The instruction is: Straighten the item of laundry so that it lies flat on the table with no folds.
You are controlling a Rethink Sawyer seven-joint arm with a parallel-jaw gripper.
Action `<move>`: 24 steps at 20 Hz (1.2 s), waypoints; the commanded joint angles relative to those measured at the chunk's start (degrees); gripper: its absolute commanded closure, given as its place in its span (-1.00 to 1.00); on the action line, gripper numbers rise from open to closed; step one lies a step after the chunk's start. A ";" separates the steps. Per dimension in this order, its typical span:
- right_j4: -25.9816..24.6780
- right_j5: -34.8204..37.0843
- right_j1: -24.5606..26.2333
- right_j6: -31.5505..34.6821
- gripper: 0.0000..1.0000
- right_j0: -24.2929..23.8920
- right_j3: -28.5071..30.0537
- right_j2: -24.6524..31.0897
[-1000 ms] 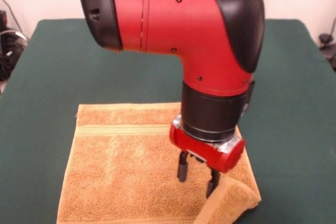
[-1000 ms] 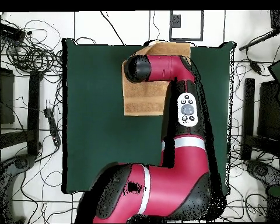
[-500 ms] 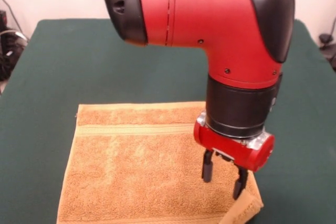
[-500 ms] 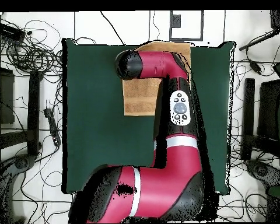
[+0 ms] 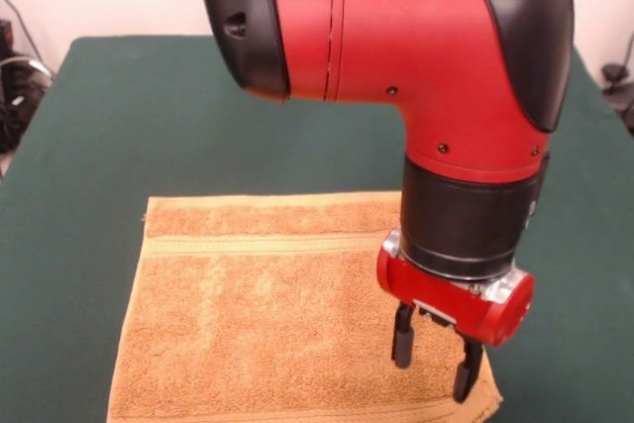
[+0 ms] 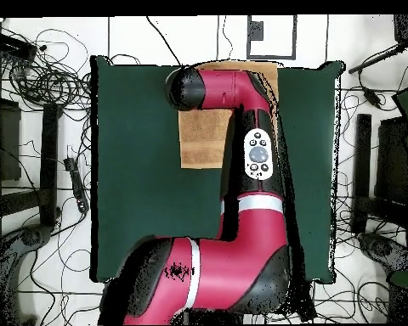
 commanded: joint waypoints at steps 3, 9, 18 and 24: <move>0.66 7.51 6.94 2.54 -1.00 3.34 -6.00 1.60; 0.14 9.89 11.31 4.45 -1.00 4.36 -12.92 1.36; -1.03 14.36 16.22 5.76 -1.00 5.78 -21.91 1.98; -1.92 15.93 18.15 6.53 -1.00 6.27 -25.12 2.56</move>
